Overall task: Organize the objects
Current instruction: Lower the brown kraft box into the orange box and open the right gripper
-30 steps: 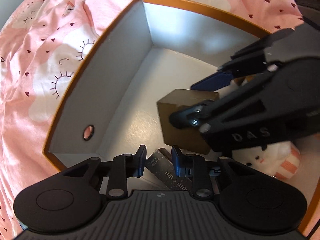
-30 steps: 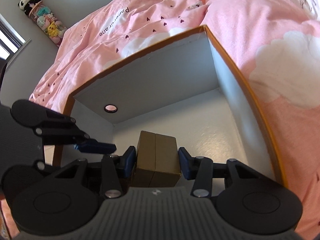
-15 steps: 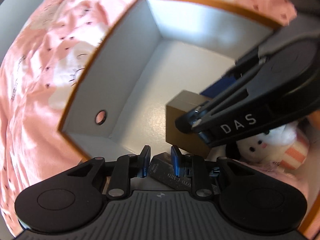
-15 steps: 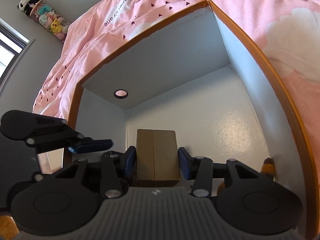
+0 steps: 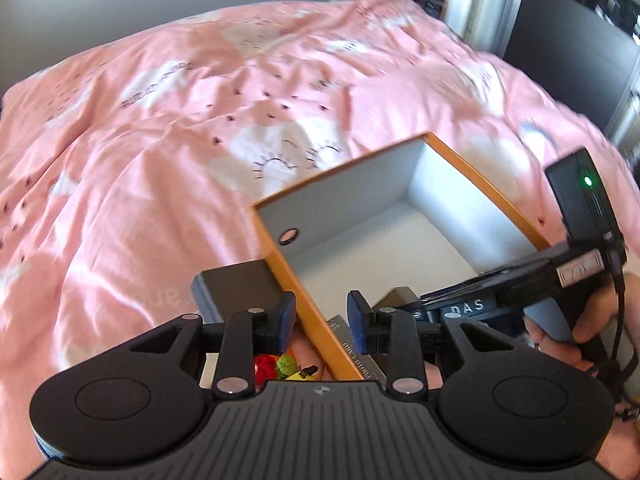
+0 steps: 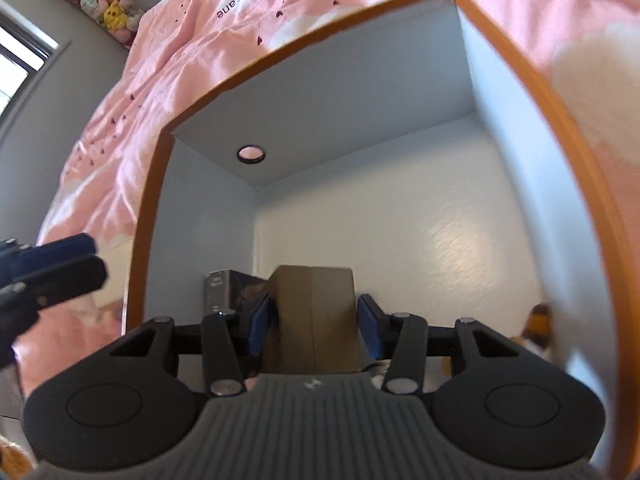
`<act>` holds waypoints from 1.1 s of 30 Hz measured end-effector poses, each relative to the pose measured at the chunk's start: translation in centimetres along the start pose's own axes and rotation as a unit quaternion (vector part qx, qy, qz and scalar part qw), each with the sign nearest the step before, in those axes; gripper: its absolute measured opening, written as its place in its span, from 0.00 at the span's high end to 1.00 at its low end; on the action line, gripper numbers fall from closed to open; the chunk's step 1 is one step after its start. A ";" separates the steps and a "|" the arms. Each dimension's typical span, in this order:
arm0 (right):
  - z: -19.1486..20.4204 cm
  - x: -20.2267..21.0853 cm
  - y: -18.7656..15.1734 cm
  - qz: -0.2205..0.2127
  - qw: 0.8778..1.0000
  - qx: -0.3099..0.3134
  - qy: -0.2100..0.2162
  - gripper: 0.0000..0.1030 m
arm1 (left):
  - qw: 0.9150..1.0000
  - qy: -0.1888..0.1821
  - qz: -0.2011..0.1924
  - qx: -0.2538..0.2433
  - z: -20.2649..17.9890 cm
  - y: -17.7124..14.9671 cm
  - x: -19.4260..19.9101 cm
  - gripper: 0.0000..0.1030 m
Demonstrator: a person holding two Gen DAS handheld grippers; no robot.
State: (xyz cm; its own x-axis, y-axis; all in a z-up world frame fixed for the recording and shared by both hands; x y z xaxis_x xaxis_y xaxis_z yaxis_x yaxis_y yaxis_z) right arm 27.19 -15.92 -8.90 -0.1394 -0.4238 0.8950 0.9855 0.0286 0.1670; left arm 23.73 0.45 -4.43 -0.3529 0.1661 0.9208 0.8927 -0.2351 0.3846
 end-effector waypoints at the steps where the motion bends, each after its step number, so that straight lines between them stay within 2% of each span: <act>1: 0.1 0.2 0.1 -0.003 1.000 0.009 -0.018 0.51 | 1.000 -0.003 -0.005 0.016 0.4 -0.2 0.3 0.65; 4: 0.2 0.2 0.2 0.003 0.999 0.027 -0.035 0.50 | 0.998 -0.015 -0.010 0.057 1.6 -1.2 1.0 0.65; 8: 0.2 -0.3 0.2 0.021 0.999 0.035 -0.035 0.51 | 0.995 -0.025 -0.006 0.099 2.7 -3.1 0.6 0.65; 10: 0.2 -0.6 0.1 0.023 0.998 0.034 -0.038 0.56 | 0.993 -0.030 -0.002 0.118 3.4 -3.8 0.5 0.65; 13: 0.2 -0.8 0.1 0.022 0.999 0.025 -0.029 0.58 | 0.990 -0.030 0.003 0.141 4.4 -4.9 0.3 0.65; 20: -0.4 -0.8 0.4 0.024 0.999 -0.019 -0.016 0.62 | 0.987 -0.036 0.011 0.157 5.1 -6.4 0.1 0.65; 26: -0.4 -0.3 0.0 0.028 0.999 -0.030 -0.034 0.54 | 0.986 -0.041 0.011 0.159 5.2 -6.9 0.2 0.65; 29: 0.8 -0.3 -0.2 0.031 0.999 -0.004 -0.031 0.33 | 0.986 -0.042 0.017 0.160 5.3 -7.2 -0.2 0.65; 31: 1.8 -0.8 -0.2 0.036 0.998 0.026 -0.049 0.32 | 0.986 -0.043 0.023 0.160 5.2 -7.3 -0.5 0.65; 33: 2.2 -1.6 -0.2 0.048 0.995 0.043 -0.077 0.35 | 0.986 -0.046 0.022 0.158 5.1 -7.4 -0.5 0.65</act>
State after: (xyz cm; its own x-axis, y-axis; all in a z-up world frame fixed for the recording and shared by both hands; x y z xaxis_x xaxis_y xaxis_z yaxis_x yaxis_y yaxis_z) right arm 27.05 -13.23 -9.47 -0.0647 -0.2722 0.9601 0.9840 0.1427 0.1067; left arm 18.74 6.95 -8.08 -0.2970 0.2522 0.9210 0.9548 0.0637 0.2905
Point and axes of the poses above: each gripper's, at about its wrist camera, not at the fingertips, and x roughly against the way its jaws point, z to its left, y to its top, the point moved 6 cm from there along -x, roughly the way its jaws point, and after that the axes turned 14 degrees about z, right-handed, at the moved point
